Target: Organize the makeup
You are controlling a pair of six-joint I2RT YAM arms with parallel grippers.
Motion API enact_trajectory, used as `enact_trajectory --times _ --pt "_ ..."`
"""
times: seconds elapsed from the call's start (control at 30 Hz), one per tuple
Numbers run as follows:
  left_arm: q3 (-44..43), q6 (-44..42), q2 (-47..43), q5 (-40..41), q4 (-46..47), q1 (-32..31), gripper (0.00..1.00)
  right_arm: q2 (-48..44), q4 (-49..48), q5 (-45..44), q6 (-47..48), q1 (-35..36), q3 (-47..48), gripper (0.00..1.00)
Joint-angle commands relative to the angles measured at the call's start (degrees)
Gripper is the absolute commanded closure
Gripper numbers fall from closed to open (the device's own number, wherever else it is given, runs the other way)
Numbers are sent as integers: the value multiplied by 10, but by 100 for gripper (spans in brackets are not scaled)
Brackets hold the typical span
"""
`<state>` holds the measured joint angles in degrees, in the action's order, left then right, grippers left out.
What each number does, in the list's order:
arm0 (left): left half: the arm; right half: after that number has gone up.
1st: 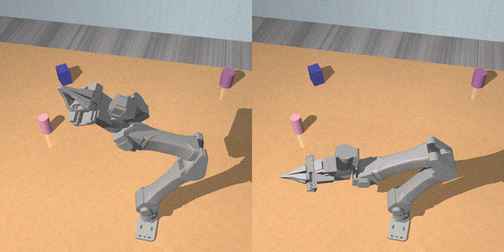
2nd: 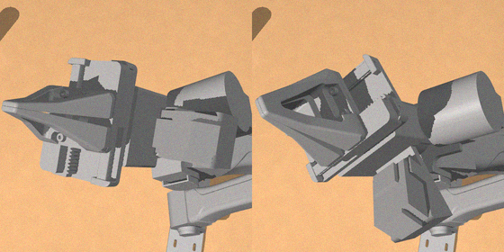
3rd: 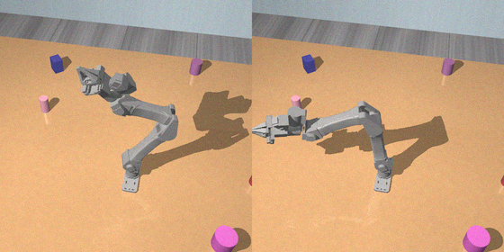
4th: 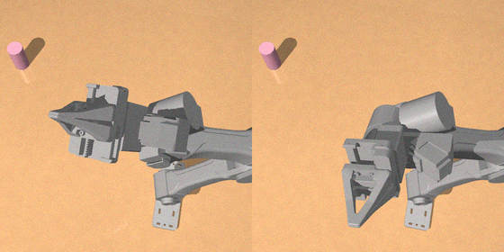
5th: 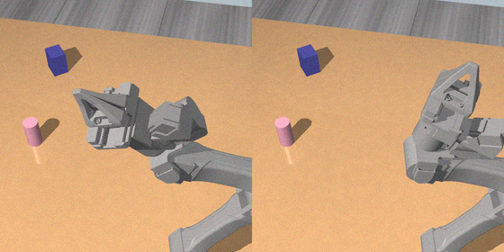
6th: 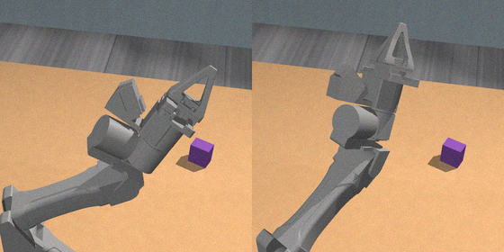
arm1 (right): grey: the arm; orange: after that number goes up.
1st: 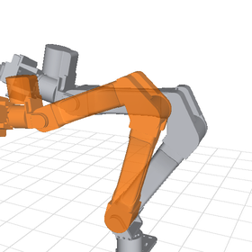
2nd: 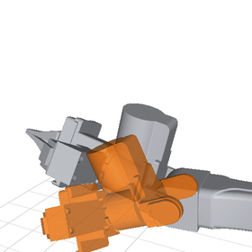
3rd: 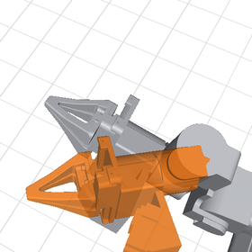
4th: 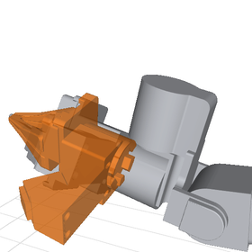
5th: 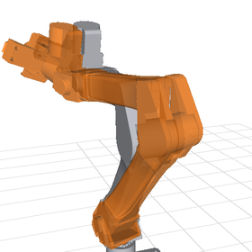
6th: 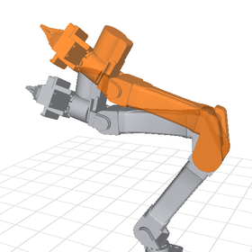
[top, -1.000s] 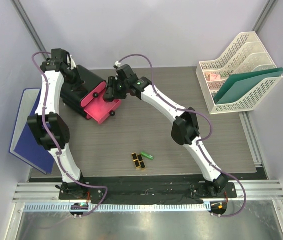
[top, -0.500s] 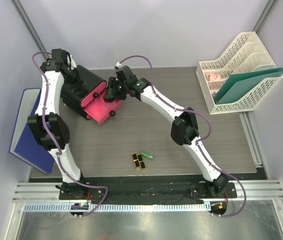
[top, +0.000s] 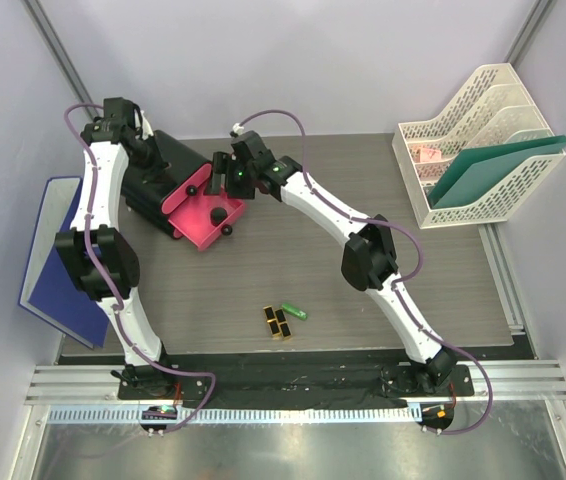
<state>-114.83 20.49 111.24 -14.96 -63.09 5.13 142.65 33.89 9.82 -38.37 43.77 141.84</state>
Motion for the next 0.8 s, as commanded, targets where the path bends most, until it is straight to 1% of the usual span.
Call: enact_trajectory --times 0.0,0.07,0.17,0.2,0.27,0.33,0.37,0.43,0.47,0.5,0.53,0.57,0.6,0.63,0.67,0.73,0.77 --pt "4 -19 13 29 -50 -2 100 -20 -28 -16 2 3 19 25" --pt "1 -19 13 29 -50 -2 100 -40 -28 -30 11 2 12 25" --pt "-7 -18 16 30 -53 -3 100 -79 -25 -59 34 -2 -31 25" --pt "-8 -18 16 31 -55 -3 100 -114 -23 -67 41 -7 -65 25" --pt "-12 -19 16 33 -55 -2 100 -152 -1 -95 58 -14 -123 24" --pt "-14 -18 16 33 -55 -2 100 -205 39 -131 63 -32 -165 23" --pt "-15 -17 17 33 -56 -2 100 -221 56 -146 63 -39 -208 23" --pt "-15 -16 16 33 -54 -2 100 -274 101 -159 59 -68 -258 23" --pt "-15 -15 17 34 -54 -2 100 -293 113 -162 57 -80 -320 23" --pt "-15 -15 19 33 -54 -2 100 -341 129 -171 55 -90 -354 23" --pt "-14 -14 19 33 -53 -2 100 -364 133 -175 55 -113 -391 23" --pt "-12 -14 19 33 -52 -1 100 -392 137 -179 49 -125 -463 23" --pt "-12 -14 20 32 -52 -2 100 -416 150 -185 46 -135 -498 23" --pt "-11 -14 21 32 -50 -2 100 -463 158 -188 45 -148 -530 23" --pt "-11 -14 22 32 -49 -2 100 -481 171 -194 39 -169 -584 23" --pt "-13 -14 28 32 -50 -3 100 -531 220 -212 37 -185 -628 22" --pt "-13 -14 28 32 -52 -3 100 -545 235 -212 36 -197 -668 22"
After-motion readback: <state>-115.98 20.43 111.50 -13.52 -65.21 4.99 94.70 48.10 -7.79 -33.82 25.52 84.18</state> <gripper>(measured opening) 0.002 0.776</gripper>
